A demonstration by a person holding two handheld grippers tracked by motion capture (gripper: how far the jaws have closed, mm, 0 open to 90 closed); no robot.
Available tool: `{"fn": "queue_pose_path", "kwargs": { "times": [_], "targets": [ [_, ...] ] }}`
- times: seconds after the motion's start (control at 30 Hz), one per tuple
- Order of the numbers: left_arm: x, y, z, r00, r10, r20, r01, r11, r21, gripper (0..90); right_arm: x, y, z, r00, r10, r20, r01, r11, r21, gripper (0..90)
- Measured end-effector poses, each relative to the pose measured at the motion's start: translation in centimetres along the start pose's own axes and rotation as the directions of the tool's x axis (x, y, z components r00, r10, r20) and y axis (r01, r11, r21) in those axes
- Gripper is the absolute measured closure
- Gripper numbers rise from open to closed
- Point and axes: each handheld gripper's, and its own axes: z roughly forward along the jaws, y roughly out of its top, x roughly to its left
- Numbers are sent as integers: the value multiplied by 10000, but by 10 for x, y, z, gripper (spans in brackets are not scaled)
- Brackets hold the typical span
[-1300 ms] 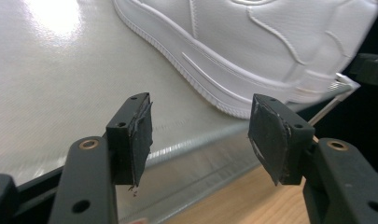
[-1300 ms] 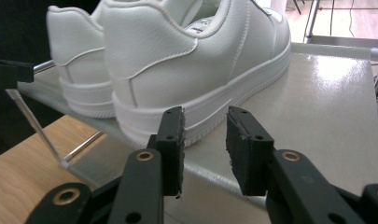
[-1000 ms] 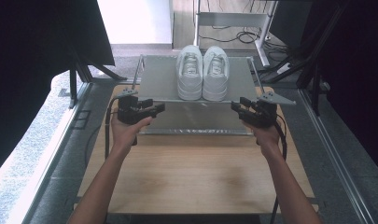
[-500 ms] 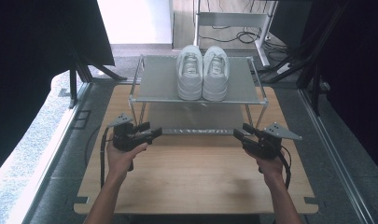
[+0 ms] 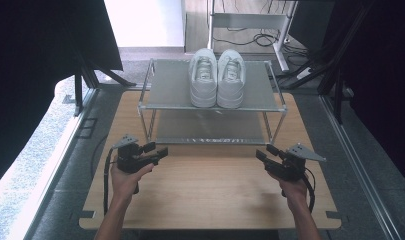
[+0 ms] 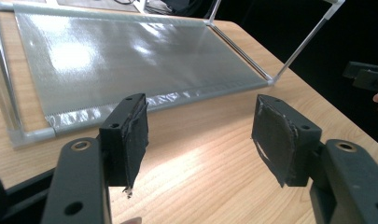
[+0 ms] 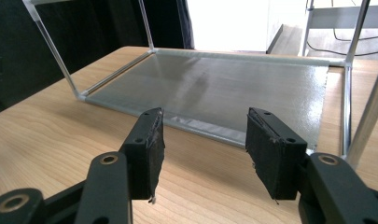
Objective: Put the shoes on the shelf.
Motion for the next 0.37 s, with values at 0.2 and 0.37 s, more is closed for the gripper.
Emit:
{"fn": "queue_pose_path", "kwargs": {
  "times": [0.2, 0.37],
  "targets": [
    [0, 0, -2, 10000, -56, 2, 56, 9999, -97, 360, -1, 2, -2, 9999, -37, -140, 34, 9998, -208, 464],
    [2, 0, -1, 9999, -102, -3, 102, 9999, -62, 360, -2, 0, -1, 9993, -334, -146, 335, 9994, 61, 433]
  ]
}}
